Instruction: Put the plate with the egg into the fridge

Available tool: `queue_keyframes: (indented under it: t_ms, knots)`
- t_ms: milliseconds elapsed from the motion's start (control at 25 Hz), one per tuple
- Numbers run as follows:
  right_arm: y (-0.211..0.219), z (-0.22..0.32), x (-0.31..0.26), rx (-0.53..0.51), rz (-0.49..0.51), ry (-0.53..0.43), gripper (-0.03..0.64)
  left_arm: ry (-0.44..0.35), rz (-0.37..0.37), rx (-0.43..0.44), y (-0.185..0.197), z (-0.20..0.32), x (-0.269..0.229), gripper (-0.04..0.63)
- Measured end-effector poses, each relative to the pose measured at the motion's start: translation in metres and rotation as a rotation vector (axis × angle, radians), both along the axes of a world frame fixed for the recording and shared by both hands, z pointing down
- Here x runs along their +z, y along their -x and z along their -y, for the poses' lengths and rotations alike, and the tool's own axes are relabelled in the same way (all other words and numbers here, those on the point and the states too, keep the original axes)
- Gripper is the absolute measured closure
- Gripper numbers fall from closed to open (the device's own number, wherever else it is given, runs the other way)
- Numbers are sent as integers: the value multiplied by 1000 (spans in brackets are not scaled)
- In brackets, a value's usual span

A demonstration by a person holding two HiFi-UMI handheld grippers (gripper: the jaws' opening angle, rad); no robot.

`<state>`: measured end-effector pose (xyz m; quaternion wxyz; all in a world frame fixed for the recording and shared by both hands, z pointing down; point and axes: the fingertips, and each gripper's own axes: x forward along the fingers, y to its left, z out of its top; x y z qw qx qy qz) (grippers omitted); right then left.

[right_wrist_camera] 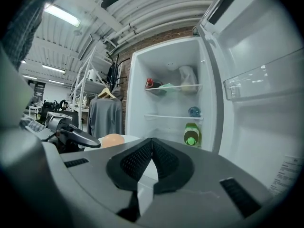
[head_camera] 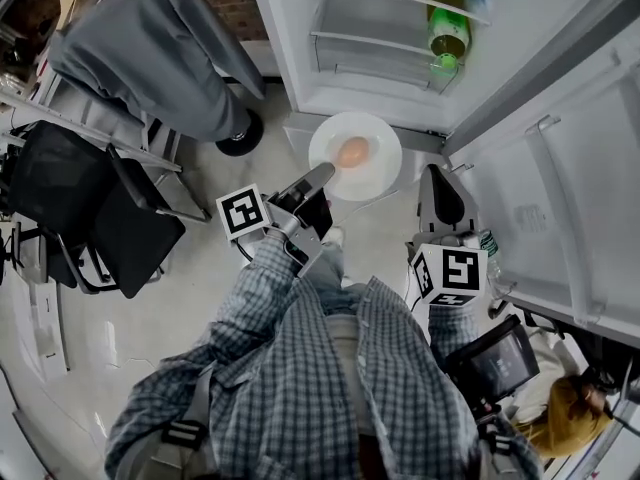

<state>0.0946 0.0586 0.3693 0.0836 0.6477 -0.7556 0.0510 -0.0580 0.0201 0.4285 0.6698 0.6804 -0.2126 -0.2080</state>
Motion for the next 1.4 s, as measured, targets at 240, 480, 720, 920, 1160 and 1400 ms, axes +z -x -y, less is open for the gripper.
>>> queue_keyframes:
  t_ms: [240,480,720,920,1160,1400]
  knots:
    - [3,28,-2,20,-18,0,611,3,-6,18,3,30,1,558]
    - [0,56,-10,48,-27,-21,610,11,-9,25,8,57,4,558]
    - [6,79,-14,49,-58,-19,610,22,-14,38,10,81,6,558]
    - [5,89,-13,59,-72,-17,610,14,-20,47,7,97,7,558]
    - [4,94,-6,55,-71,-7,610,16,-17,49,3,104,11,558]
    - [4,112,-3,25,-66,-13,609,23,-3,34,1,112,16,557]
